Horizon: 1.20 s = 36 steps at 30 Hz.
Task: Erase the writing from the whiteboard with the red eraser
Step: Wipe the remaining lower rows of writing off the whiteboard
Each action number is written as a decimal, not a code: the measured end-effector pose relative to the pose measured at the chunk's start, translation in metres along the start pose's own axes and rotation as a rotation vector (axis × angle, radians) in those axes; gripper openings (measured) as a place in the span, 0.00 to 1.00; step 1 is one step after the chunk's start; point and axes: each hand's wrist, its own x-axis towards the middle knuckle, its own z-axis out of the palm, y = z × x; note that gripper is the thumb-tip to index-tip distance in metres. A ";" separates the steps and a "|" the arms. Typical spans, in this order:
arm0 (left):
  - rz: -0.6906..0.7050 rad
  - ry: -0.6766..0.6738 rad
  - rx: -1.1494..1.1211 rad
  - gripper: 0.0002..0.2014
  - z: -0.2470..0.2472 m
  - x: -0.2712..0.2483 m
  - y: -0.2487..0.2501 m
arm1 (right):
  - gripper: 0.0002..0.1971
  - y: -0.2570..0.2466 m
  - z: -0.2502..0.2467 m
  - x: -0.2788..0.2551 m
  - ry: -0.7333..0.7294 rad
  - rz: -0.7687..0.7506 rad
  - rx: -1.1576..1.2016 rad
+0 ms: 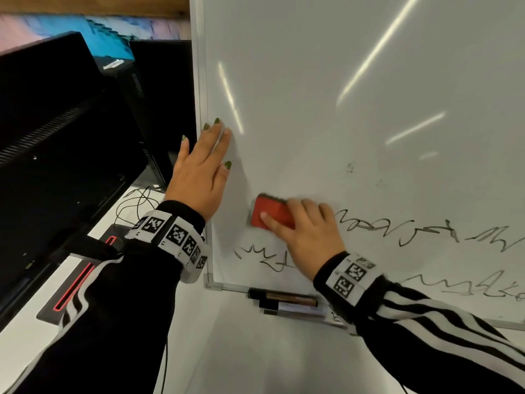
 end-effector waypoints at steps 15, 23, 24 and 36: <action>0.084 -0.017 -0.094 0.26 -0.002 0.001 0.020 | 0.32 0.024 -0.013 -0.049 0.046 0.173 -0.081; 0.178 -0.112 -0.133 0.26 0.011 0.006 0.047 | 0.27 -0.001 0.001 -0.026 0.008 0.066 -0.029; 0.173 -0.127 -0.136 0.26 0.013 0.006 0.047 | 0.27 0.008 -0.001 -0.033 0.009 0.059 -0.043; 0.126 -0.145 -0.102 0.26 0.019 0.005 0.054 | 0.29 0.048 -0.004 -0.067 0.075 0.140 -0.041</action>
